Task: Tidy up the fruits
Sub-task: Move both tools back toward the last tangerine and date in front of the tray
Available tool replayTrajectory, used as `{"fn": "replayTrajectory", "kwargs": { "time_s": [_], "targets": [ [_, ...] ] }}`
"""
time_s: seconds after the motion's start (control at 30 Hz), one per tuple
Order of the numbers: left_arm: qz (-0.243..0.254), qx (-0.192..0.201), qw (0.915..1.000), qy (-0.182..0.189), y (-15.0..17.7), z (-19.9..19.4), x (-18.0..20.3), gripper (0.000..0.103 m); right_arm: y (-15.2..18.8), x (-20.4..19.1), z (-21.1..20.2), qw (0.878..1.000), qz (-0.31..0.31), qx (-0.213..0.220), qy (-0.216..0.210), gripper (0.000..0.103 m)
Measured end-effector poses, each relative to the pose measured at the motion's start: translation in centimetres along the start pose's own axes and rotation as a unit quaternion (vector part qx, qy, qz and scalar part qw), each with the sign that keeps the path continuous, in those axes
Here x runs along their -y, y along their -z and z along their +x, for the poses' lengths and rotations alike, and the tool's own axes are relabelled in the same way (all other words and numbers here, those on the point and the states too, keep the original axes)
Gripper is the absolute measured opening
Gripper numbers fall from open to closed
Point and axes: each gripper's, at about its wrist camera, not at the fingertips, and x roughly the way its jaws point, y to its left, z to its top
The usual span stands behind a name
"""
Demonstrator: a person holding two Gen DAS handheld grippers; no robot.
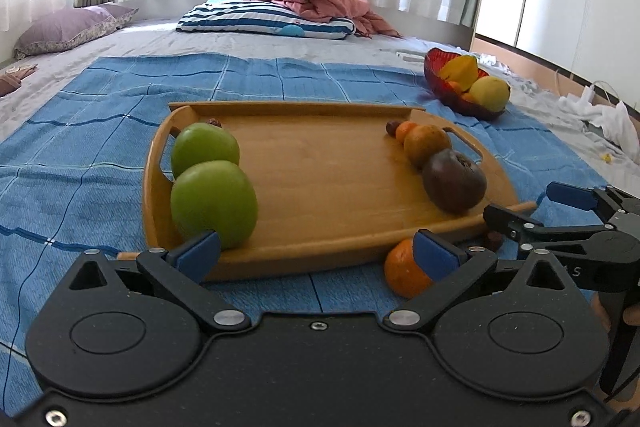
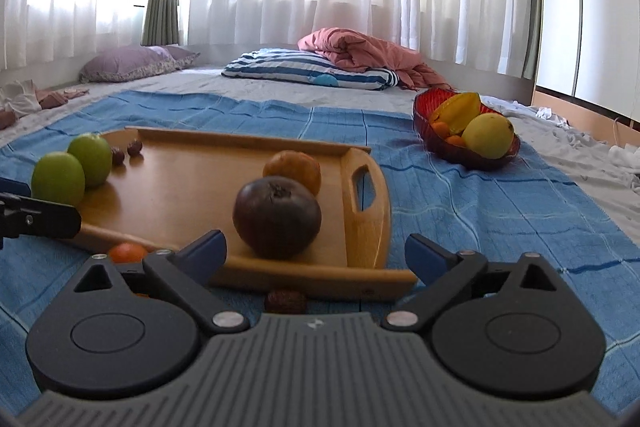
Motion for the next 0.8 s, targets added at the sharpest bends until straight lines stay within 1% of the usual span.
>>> {"fn": "replayTrajectory", "kwargs": {
  "time_s": [0.23,0.43,0.6,0.8],
  "targets": [
    [0.009,-0.007,0.9999,-0.003,1.0,0.2,1.0,0.103,1.1,0.2,0.2,1.000,0.009,-0.011,0.000,0.102],
    [0.005,-0.007,1.0000,-0.003,1.7,0.5,1.7,0.102,1.9,0.1,0.7,1.000,0.010,-0.020,-0.001,0.102],
    [0.001,-0.009,1.0000,0.002,2.2,1.0,2.6,0.103,2.3,-0.3,0.7,1.000,-0.002,-0.015,-0.005,0.101],
    [0.000,-0.005,1.0000,0.000,2.7,1.7,3.7,0.102,2.5,-0.1,1.1,1.000,0.001,-0.021,-0.007,0.097]
  ]
}}
